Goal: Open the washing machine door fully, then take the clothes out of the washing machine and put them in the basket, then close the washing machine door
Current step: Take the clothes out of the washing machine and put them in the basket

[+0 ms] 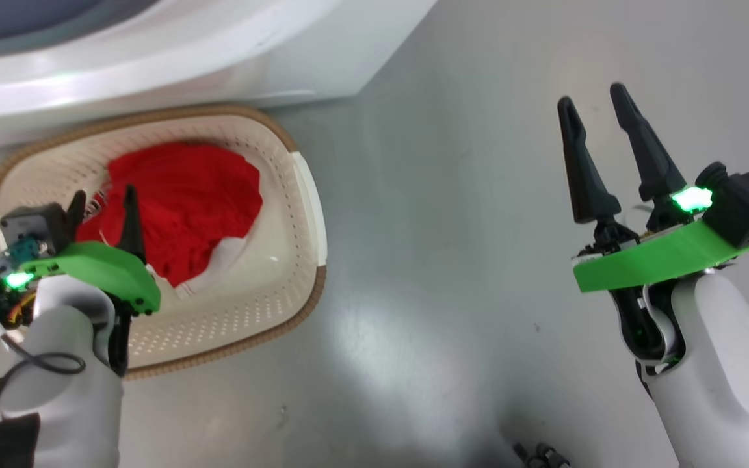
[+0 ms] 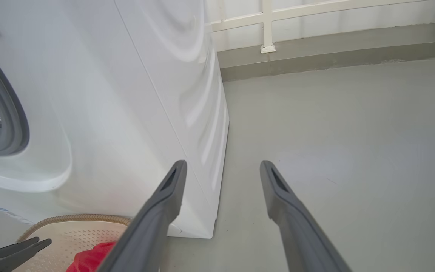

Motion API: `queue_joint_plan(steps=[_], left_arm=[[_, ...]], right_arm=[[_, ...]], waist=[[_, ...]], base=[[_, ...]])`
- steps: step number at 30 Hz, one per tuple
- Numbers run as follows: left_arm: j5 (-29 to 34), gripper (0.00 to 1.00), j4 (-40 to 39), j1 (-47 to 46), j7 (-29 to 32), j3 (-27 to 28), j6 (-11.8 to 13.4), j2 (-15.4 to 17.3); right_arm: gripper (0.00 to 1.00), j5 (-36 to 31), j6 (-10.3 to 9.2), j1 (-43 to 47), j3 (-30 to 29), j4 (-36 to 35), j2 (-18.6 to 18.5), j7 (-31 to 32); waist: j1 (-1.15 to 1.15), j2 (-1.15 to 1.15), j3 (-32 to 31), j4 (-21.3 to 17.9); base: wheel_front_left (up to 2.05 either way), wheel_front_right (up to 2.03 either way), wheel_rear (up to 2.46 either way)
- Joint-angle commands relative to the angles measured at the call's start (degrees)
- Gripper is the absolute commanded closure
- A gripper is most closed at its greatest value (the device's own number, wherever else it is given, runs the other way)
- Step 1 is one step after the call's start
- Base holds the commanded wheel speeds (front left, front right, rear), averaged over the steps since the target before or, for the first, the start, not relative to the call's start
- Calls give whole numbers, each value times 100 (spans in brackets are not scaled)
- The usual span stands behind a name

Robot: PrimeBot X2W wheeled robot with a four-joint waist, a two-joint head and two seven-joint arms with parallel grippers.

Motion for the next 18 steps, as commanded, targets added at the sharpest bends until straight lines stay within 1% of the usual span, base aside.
queue_joint_plan(steps=[1, 18], left_arm=[[-34, 0, -170, 334, -36, 101, -45, 122], [-28, 0, -1862, 1708, -36, 265, -77, -116]], right_arm=[[0, -32, 28, 275, 77, -77, -50, -36], [0, -36, 28, 999, 36, 189, -306, -36]], waist=[[0, 0, -301, 118], [0, 0, -1780, 446]], base=[[0, 0, 0], [0, 0, 0]])
